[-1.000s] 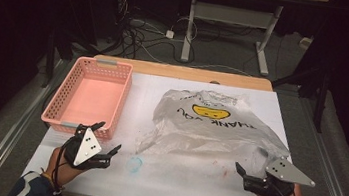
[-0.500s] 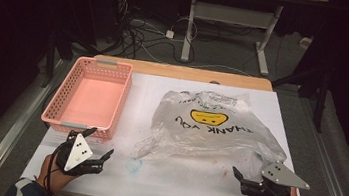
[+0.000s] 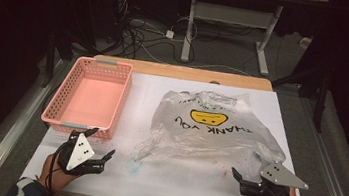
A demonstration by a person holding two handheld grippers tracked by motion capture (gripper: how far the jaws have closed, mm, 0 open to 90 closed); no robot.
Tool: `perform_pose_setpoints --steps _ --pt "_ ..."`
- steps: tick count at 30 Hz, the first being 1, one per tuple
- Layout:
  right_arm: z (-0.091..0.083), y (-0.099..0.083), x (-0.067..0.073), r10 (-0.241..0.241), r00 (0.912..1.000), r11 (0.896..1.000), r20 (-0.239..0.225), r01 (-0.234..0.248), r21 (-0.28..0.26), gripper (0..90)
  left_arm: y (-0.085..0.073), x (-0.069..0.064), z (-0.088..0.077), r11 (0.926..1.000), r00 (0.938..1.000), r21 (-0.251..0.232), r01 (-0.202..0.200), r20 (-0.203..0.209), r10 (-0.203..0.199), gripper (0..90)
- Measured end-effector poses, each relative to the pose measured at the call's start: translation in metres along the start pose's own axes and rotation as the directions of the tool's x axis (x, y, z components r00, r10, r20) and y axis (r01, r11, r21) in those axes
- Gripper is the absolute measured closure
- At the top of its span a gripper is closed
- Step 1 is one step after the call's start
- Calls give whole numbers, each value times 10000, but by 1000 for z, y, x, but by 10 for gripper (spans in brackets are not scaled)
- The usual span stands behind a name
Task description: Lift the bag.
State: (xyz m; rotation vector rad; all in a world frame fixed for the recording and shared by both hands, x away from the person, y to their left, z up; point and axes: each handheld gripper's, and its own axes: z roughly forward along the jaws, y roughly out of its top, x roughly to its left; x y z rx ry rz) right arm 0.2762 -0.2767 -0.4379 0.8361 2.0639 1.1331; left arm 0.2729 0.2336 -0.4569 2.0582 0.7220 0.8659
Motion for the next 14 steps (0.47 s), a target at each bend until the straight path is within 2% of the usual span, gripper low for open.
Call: perform_pose_setpoints --steps 14 --pt "0 0 -1 52 9999 10000 -96 -52 -19 161 5 -3 7 9999 9998 72 -89 169 88 177"
